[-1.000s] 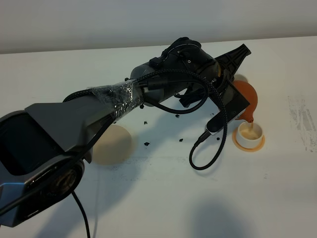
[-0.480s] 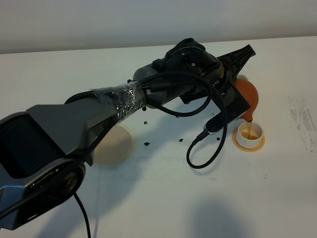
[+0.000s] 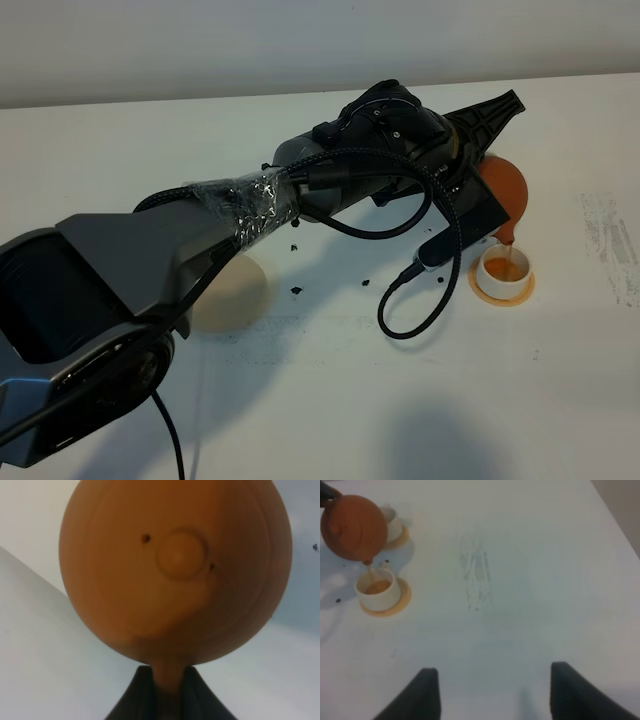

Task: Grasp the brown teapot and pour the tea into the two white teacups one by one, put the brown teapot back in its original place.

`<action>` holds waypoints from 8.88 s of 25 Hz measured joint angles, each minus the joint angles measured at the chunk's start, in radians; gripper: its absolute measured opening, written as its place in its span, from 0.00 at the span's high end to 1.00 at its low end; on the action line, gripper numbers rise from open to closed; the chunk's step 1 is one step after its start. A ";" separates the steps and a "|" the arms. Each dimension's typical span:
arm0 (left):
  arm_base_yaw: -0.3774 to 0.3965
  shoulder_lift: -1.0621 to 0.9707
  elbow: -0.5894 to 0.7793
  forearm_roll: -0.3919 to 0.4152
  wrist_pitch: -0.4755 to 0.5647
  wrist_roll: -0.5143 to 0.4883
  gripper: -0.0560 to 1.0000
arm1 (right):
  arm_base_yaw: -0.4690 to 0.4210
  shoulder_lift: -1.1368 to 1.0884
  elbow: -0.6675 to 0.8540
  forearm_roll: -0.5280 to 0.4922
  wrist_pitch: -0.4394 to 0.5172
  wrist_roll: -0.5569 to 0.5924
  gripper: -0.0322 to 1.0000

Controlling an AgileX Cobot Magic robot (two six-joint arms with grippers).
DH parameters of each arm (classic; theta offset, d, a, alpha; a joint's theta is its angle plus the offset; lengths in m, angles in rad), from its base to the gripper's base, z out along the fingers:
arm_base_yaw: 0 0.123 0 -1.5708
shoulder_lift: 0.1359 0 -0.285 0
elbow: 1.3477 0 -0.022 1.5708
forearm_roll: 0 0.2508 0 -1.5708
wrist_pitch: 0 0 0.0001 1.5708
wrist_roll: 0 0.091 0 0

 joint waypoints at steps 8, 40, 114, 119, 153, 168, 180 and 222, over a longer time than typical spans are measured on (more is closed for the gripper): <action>0.000 0.000 0.000 0.031 -0.012 -0.001 0.86 | 0.000 0.000 0.000 0.000 0.000 0.000 0.51; 0.000 -0.001 0.000 0.075 -0.060 -0.007 0.86 | 0.000 0.000 0.000 0.000 0.000 0.000 0.51; -0.001 -0.004 0.000 -0.004 0.049 -0.026 0.86 | 0.000 0.000 0.000 0.000 0.000 0.000 0.51; -0.001 -0.030 0.000 -0.024 0.122 -0.102 0.86 | 0.000 0.000 0.000 0.000 0.000 0.000 0.51; 0.091 -0.016 -0.001 -0.357 0.712 -0.808 0.86 | 0.000 0.000 0.000 0.000 0.000 0.000 0.51; 0.104 -0.004 -0.084 -0.290 0.577 -0.790 0.86 | 0.000 0.000 0.000 0.000 0.000 0.000 0.51; 0.144 -0.008 -0.120 -0.159 0.229 -0.710 0.86 | 0.000 0.000 0.000 0.000 0.000 0.000 0.51; 0.151 0.144 -0.232 0.174 0.063 -0.629 0.86 | 0.000 0.000 0.000 0.000 0.000 0.000 0.51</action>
